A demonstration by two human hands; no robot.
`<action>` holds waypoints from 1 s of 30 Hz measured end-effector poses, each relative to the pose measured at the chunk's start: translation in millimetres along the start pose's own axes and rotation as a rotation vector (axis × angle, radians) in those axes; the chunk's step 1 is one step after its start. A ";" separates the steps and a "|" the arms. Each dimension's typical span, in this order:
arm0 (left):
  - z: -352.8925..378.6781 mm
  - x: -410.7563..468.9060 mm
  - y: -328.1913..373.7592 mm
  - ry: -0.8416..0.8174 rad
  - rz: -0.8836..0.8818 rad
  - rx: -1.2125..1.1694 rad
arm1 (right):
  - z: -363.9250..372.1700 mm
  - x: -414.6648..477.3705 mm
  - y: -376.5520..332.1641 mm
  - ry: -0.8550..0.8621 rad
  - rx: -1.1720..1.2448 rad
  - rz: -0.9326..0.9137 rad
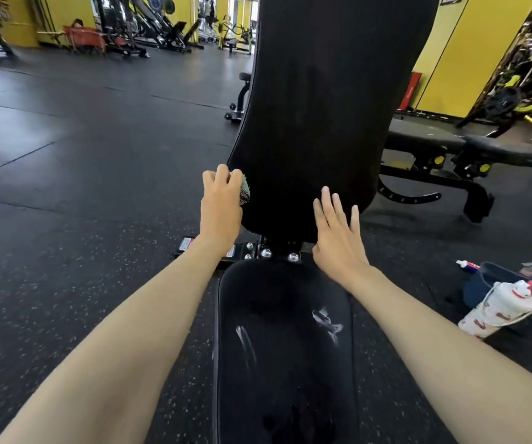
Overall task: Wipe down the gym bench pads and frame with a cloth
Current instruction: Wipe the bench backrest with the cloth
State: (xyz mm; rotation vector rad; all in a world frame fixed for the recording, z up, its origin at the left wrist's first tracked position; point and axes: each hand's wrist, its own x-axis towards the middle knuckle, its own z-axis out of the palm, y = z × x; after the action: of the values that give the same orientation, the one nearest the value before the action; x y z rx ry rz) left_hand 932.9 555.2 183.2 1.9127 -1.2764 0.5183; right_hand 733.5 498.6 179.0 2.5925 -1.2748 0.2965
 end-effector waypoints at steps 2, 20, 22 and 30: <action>2.0 -8.0 -3.7 -0.101 0.058 0.070 | 5.9 -5.5 0.5 -0.023 0.047 0.035; 53.0 3.8 114.0 0.015 0.909 -0.017 | 38.9 -21.4 42.9 -0.099 0.798 0.318; 65.0 12.4 127.6 0.054 0.873 -0.023 | 32.9 -18.8 44.8 -0.096 0.907 0.373; 80.2 -12.3 75.3 -0.081 1.054 0.118 | 30.1 -18.4 49.5 -0.082 0.928 0.394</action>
State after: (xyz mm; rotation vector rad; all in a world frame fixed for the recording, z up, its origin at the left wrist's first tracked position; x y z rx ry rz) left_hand 853.3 484.6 152.5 1.2079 -2.3100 1.0432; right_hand 685.3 474.1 151.2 3.0212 -2.0464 1.0869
